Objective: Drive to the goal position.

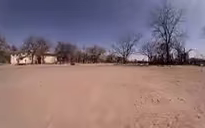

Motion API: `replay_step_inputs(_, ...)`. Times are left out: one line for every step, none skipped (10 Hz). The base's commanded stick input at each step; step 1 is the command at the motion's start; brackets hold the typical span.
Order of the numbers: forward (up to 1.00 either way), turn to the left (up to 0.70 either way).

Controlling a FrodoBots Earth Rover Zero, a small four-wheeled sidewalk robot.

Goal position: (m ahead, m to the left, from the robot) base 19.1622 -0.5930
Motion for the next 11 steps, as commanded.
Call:
replay_step_inputs(1.00, 0.00)
replay_step_inputs(1.00, 0.00)
replay_step_inputs(1.00, 0.00)
replay_step_inputs(1.00, 0.00)
replay_step_inputs(1.00, 0.00)
replay_step_inputs(1.00, 0.00)
replay_step_inputs(1.00, 0.00)
replay_step_inputs(1.00, 0.00)
replay_step_inputs(1.00, 0.00)
replay_step_inputs(1.00, 0.00)
replay_step_inputs(1.00, 0.00)
